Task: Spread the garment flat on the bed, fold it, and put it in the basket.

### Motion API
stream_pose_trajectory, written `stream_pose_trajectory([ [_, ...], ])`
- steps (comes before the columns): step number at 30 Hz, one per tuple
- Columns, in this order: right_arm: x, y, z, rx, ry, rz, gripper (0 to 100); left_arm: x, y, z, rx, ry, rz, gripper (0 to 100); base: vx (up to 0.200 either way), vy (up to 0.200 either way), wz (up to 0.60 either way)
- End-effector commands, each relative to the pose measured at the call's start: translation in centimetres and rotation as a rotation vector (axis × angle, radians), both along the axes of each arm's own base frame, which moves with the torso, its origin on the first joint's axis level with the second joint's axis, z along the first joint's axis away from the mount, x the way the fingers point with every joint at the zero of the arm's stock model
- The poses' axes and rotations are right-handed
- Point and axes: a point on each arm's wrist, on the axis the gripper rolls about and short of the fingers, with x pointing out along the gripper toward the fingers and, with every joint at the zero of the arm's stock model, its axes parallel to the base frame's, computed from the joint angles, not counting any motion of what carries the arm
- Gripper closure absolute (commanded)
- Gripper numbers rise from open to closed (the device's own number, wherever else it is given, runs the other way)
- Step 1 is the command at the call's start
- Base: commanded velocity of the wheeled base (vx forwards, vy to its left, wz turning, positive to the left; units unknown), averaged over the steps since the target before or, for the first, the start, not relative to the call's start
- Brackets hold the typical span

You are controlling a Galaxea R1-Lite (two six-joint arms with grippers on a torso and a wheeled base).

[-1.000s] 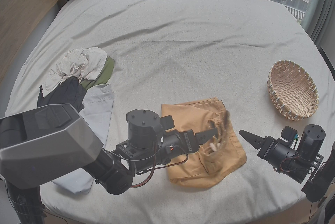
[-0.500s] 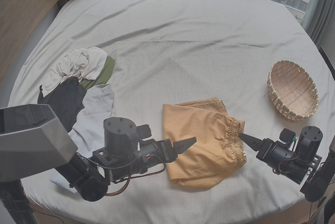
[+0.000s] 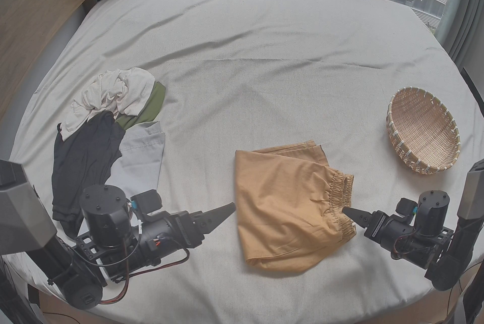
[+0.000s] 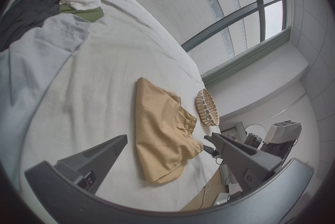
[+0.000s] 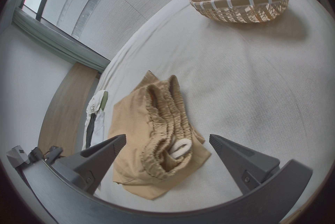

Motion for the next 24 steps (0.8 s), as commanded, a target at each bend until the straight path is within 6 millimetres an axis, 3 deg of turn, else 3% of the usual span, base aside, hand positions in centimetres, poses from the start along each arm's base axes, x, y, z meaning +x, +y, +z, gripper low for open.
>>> stream_pose_trajectory([
  [1,0.3,0.1,-1.6,-0.017,0.066,0.000,0,-0.7,0.9,0.2,-0.007,-0.008,0.015,0,0.000,0.000,0.00],
  [12,1.2,1.6,-2.9,0.011,0.094,0.023,0,-1.2,1.2,0.1,-0.051,-0.013,0.038,0,0.000,0.000,0.00],
  [24,2.9,4.4,-2.1,0.085,0.017,0.077,0,-1.7,1.6,0.0,-0.048,-0.007,0.051,0,0.000,0.000,0.00],
])
